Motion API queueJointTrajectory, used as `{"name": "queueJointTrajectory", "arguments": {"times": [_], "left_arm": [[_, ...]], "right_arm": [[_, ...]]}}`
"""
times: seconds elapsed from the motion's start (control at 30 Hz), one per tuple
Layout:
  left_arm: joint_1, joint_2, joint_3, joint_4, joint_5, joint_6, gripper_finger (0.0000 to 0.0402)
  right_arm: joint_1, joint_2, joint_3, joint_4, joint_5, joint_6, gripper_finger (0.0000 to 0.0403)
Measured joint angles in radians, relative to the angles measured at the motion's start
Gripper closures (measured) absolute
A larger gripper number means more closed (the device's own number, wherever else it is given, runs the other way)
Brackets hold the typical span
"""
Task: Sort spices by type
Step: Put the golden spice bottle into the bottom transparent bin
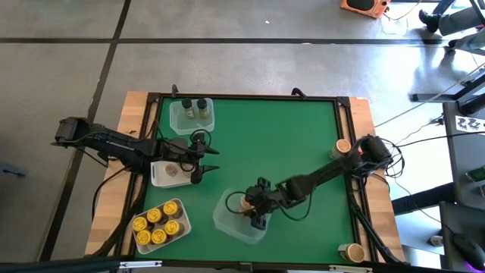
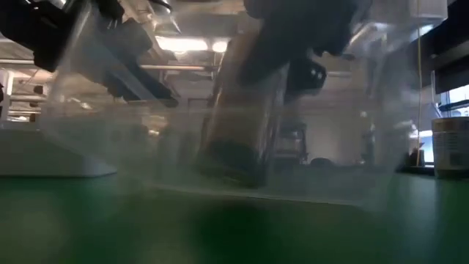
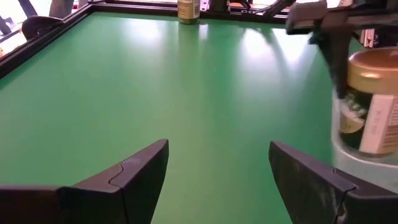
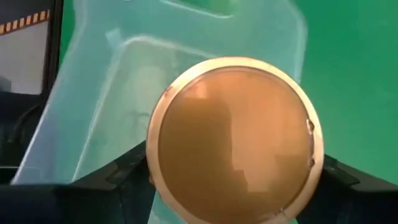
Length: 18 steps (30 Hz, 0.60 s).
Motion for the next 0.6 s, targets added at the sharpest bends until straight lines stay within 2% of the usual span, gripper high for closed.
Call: {"name": "queueJointTrajectory", "arguments": {"times": [0.23,0.47,0.6], "left_arm": [[0.000,0.000,0.000,0.000,0.000,0.000,0.0125],[0.000,0.000,0.000,0.000,-0.001,0.003,0.0125],[0.000,0.000,0.000,0.001,-0.001,0.004,0.0125]], "right_arm": [[-0.006,0.001,-0.002,0.031,0.010,-0.050,0.0124],[-0.023,0.010,-0.001,0.056,0.119,-0.103,0.0122],[-0.046,0.025,-0.001,0.111,0.136,-0.128,0.0123]]}}
